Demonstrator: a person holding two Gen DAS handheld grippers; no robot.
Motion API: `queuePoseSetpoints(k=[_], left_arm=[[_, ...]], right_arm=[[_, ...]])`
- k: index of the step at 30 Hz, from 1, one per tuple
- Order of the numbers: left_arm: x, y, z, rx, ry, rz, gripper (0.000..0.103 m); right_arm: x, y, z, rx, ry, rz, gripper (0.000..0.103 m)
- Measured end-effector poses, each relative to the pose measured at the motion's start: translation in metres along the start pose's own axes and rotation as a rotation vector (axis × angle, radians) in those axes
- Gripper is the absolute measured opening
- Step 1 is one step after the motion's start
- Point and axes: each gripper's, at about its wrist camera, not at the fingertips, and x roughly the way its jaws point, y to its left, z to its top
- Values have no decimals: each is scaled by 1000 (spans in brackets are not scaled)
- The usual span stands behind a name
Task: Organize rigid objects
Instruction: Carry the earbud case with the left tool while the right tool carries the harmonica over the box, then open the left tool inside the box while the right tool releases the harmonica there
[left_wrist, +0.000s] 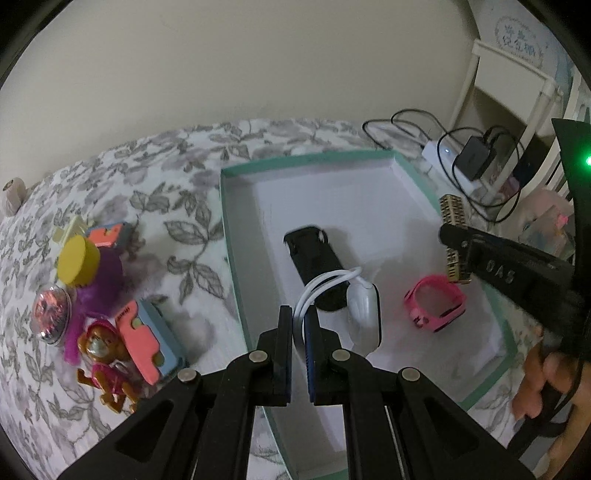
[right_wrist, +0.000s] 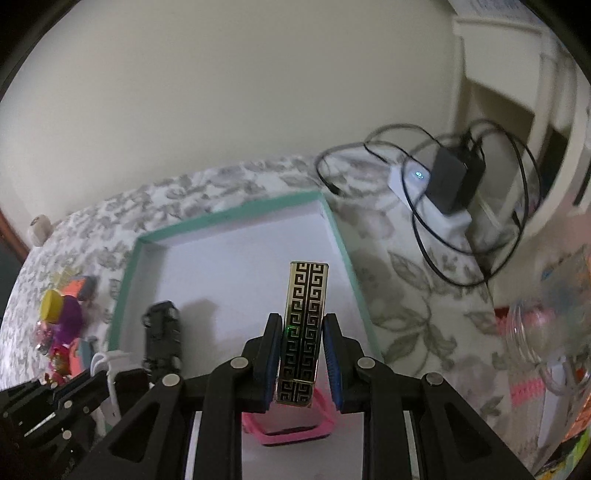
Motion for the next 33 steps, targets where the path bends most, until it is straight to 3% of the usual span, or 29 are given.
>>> queuePoseSetpoints(k=[13, 25, 27, 31, 33], left_arm=[[24, 5, -13, -18, 78, 9, 6], [24, 7, -11, -45, 96, -8, 6], [22, 9, -9, -56, 97, -11, 9], [13, 14, -4, -89, 84, -40, 34], [8, 17, -1, -105, 74, -50, 35]], right_arm=[[6, -5, -4, -27, 74, -39, 24], [0, -3, -2, -33, 98, -68, 25], [-1, -4, -1, -29, 101, -72, 25], [-4, -5, 1, -5, 109, -62, 25], [-6, -5, 2, -3, 113, -59, 26]])
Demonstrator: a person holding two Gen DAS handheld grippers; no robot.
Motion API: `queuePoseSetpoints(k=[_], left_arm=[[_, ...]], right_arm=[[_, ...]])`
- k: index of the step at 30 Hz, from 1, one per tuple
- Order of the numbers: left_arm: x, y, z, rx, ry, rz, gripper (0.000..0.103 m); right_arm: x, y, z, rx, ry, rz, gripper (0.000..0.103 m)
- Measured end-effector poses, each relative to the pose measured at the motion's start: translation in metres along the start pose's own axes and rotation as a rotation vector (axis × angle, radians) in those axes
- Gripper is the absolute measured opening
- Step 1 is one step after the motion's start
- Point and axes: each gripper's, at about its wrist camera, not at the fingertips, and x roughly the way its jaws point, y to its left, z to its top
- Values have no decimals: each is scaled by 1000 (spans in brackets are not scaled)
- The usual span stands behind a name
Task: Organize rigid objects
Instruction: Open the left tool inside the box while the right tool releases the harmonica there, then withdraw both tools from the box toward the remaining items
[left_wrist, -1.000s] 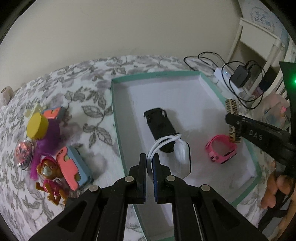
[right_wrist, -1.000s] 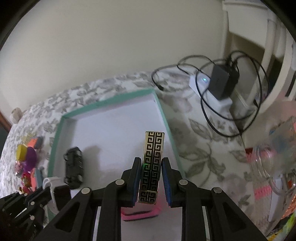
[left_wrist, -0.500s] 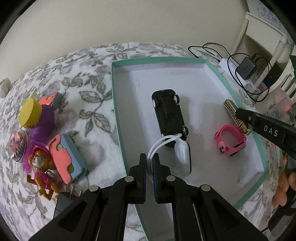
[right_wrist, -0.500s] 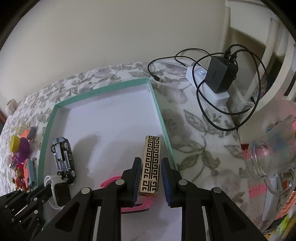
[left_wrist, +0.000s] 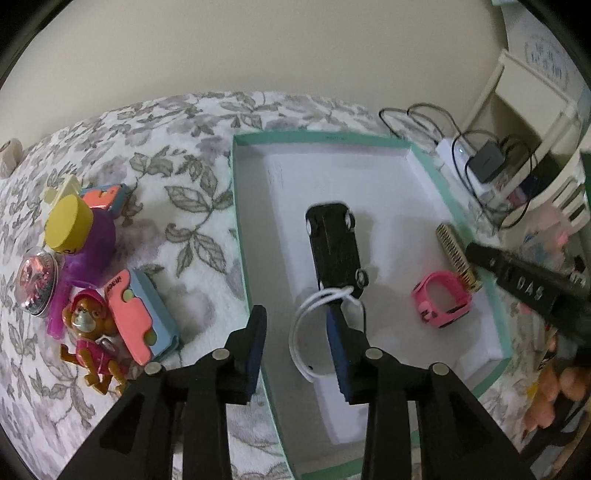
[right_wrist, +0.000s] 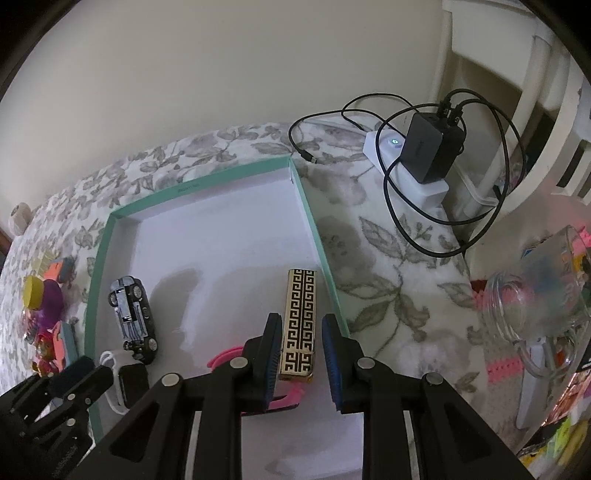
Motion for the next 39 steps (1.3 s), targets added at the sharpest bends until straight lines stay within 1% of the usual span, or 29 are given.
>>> queuePoseSetpoints(k=[2, 3, 5, 6, 8, 9, 10, 11, 15, 17, 24, 26, 28, 31, 35, 39], left_arm=[[-6, 1, 3, -7, -11, -3, 36], [-10, 2, 5, -10, -17, -4, 37], [-16, 5, 10, -23, -32, -1, 49], [-20, 6, 12, -31, -42, 0, 52], [-27, 12, 16, -54, -63, 11, 62], [-29, 14, 18, -63, -69, 20, 64], [-32, 17, 20, -75, -75, 35, 70], [-33, 20, 21, -84, -79, 50, 75], [-38, 31, 24, -110, -103, 114, 81], [-37, 37, 24, -129, -102, 128, 87], [-34, 53, 24, -197, -98, 166, 92], [-33, 56, 24, -213, -100, 166, 97], [-33, 59, 24, -223, -103, 172, 100], [-35, 63, 25, -237, -113, 187, 100], [-37, 68, 26, -250, -119, 197, 100], [-38, 69, 27, -256, -122, 206, 100]], right_arm=[[-2, 0, 1, -1, 4, 6, 27], [-4, 0, 1, -2, 6, 9, 29], [-9, 1, 2, -7, 1, 9, 34], [-12, 2, 3, -10, -3, 7, 36], [-19, 6, 3, -21, -16, 8, 39], [-23, 8, 4, -29, -21, 9, 43], [-25, 9, 5, -35, -26, 9, 46], [-29, 12, 5, -46, -35, 7, 52], [-37, 22, 7, -85, -59, 12, 63], [-38, 27, 7, -95, -65, 29, 68], [-34, 41, 5, -133, -74, 53, 84], [-33, 42, 4, -133, -74, 58, 85], [-33, 42, 4, -132, -75, 57, 85], [-33, 42, 4, -125, -80, 57, 91], [-34, 39, 5, -103, -85, 72, 103], [-33, 42, 3, -120, -86, 72, 103]])
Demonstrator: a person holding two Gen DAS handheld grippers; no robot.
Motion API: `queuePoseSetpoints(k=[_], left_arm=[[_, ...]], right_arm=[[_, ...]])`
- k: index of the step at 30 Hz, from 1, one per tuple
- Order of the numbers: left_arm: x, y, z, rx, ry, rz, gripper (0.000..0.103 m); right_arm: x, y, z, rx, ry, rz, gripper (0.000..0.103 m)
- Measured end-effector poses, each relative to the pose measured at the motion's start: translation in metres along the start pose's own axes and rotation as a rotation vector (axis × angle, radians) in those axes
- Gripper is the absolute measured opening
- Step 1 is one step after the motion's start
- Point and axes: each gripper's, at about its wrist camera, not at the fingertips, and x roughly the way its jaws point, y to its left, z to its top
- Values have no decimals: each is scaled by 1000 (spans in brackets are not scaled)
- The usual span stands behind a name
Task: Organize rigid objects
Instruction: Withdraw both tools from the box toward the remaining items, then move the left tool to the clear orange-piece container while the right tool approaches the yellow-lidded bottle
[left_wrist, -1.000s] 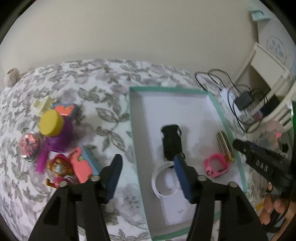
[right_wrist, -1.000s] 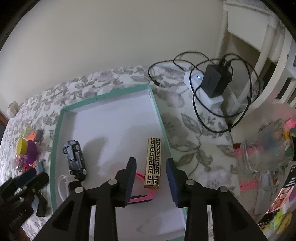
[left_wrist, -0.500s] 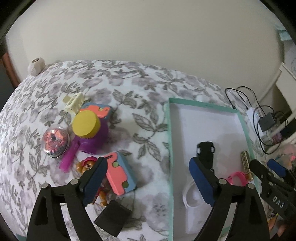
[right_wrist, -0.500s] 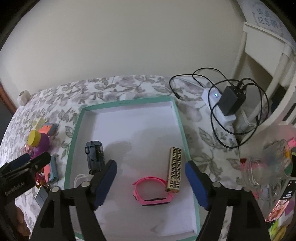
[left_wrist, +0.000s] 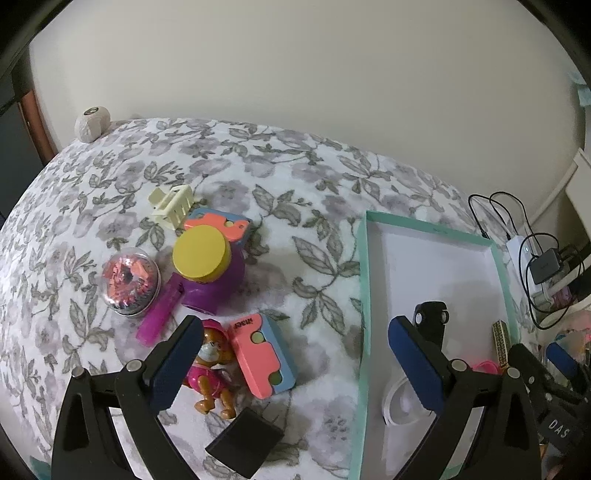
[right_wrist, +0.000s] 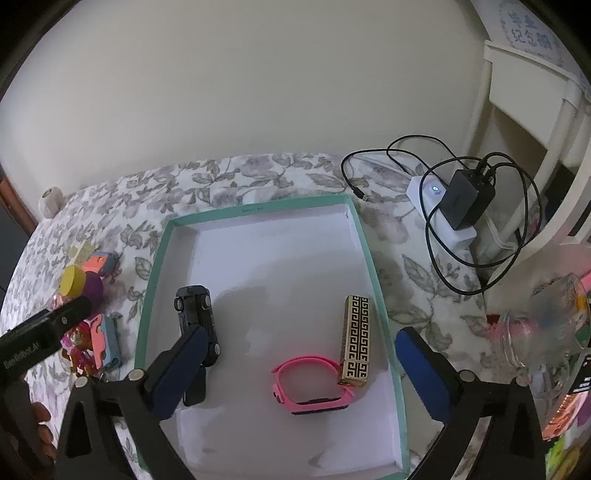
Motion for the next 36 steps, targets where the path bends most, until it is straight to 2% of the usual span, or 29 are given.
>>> queuePoseSetpoints(k=[9, 14, 16, 19, 23, 25, 29, 32, 36], left_arm=[[1, 8, 8, -14, 22, -13, 100], [-7, 33, 24, -77, 9, -29, 100], [-10, 46, 32, -99, 2, -25, 100], [-17, 71, 43, -164, -30, -33, 100], [-32, 109, 56, -260, -126, -52, 100], [-35, 126, 61, -273, -148, -37, 100], [-29, 159, 68, -306, -133, -3, 100], [-25, 185, 71, -346, -122, 10, 100], [-25, 210, 73, -346, -127, 82, 100]], right_arm=[[2, 8, 0, -7, -6, 0, 103], [-8, 14, 6, 47, -94, 20, 103], [-7, 19, 7, 53, -93, 60, 103], [1, 35, 6, 15, -75, 75, 103], [8, 55, 5, -6, -51, 99, 103], [10, 67, 4, -14, -54, 110, 103], [12, 92, 2, -47, -77, 89, 103], [12, 115, 2, -79, -100, 128, 103], [6, 144, 5, -121, -136, 163, 103]])
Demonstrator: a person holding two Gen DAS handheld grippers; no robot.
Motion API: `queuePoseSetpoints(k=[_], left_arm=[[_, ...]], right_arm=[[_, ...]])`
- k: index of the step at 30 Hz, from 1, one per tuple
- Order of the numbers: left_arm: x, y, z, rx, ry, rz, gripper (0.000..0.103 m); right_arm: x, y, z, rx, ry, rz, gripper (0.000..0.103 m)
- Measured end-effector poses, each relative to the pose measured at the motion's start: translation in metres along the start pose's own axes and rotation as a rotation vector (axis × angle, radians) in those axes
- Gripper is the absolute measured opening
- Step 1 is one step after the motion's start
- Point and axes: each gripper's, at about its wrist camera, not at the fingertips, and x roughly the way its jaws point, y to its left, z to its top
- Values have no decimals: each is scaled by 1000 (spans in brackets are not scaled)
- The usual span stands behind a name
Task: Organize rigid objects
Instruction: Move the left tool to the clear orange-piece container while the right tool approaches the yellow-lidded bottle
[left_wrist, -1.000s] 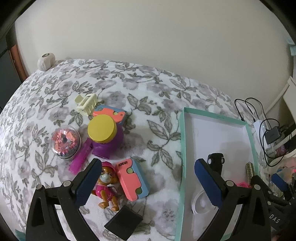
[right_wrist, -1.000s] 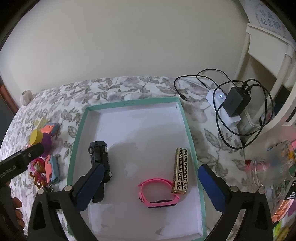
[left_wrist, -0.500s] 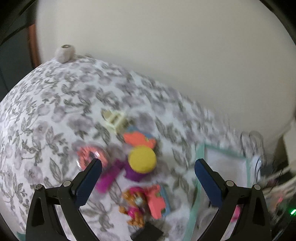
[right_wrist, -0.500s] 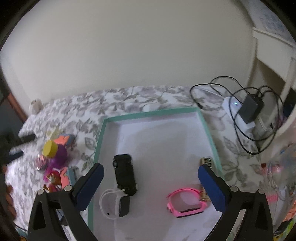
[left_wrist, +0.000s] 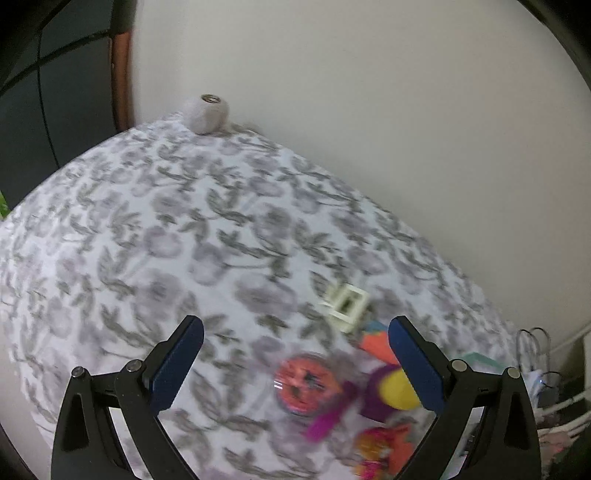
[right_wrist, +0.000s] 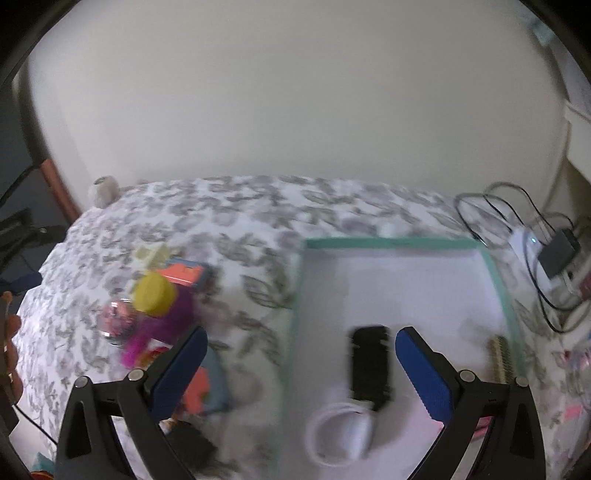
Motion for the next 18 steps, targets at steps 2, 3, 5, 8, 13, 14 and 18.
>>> queuePoseSetpoints(k=[2, 3, 5, 8, 13, 14, 18], left_arm=[[3, 9, 3, -2, -1, 14, 100], [5, 12, 4, -5, 1, 17, 100], [11, 18, 5, -6, 14, 19, 100], [25, 19, 4, 19, 56, 29, 100], [53, 13, -9, 44, 152, -1, 100], [60, 10, -13, 53, 173, -8, 100], [81, 0, -27, 93, 241, -18, 100]], right_arm=[[0, 14, 3, -16, -19, 26, 103], [1, 20, 4, -20, -22, 39, 103], [5, 31, 6, -20, -20, 60, 103], [16, 42, 7, -9, -2, 88, 103], [44, 61, 6, -12, 48, 104, 103], [48, 65, 6, -19, 55, 105, 103], [65, 85, 3, -62, 81, 109, 103]])
